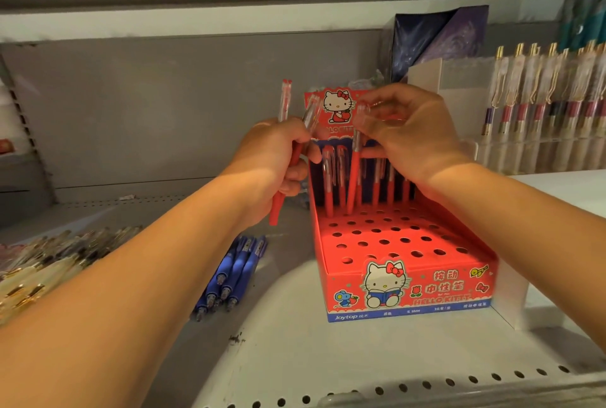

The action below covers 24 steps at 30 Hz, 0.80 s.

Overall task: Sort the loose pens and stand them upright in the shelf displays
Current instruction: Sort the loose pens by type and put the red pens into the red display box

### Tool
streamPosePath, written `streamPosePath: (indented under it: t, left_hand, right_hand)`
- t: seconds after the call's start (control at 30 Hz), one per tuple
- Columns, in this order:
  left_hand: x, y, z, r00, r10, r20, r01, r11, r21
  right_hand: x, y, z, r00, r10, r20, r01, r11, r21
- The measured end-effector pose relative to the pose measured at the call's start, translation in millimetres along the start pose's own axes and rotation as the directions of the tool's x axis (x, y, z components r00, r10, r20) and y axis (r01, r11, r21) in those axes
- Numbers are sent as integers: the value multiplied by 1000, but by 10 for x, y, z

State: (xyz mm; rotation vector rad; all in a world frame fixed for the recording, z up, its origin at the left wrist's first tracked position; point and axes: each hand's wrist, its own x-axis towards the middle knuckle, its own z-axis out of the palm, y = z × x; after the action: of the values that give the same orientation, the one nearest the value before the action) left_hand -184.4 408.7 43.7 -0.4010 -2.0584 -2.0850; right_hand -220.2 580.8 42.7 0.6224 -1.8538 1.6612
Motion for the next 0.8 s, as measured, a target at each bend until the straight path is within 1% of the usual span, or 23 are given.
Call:
streamPosePath:
  t: [0.17, 0.33, 0.43, 0.53, 0.6, 0.73, 0.8]
  left_hand:
    - [2, -53, 32, 997, 17, 77, -20, 999, 40]
    - [-23, -63, 58, 989, 87, 120, -97, 992, 78]
    - [-33, -49, 73, 989, 109, 97, -115, 992, 59]
    - [-31, -37, 83, 990, 119, 69, -119, 993, -4]
    - [-33, -32, 80, 991, 119, 63, -118, 993, -27]
    - [-37, -45, 84, 989, 122, 80, -120, 992, -38]
    - [-37, -49, 83, 989, 121, 88, -117, 992, -43]
  right_hand:
    - [-37, -3, 33, 999, 11, 31, -11, 1000, 4]
    - [-57, 25, 44, 995, 46, 84, -44, 999, -24]
    - [-58, 74, 43, 992, 66, 107, -56, 994, -96]
    - [-69, 130, 46, 972, 117, 205, -71, 973, -219]
    - [-76, 154, 48, 959, 147, 241, -82, 962, -260]
    - [-59, 149, 19, 959, 138, 246, -65, 957, -284]
    - [-48, 134, 3, 963, 102, 249, -16, 945, -325]
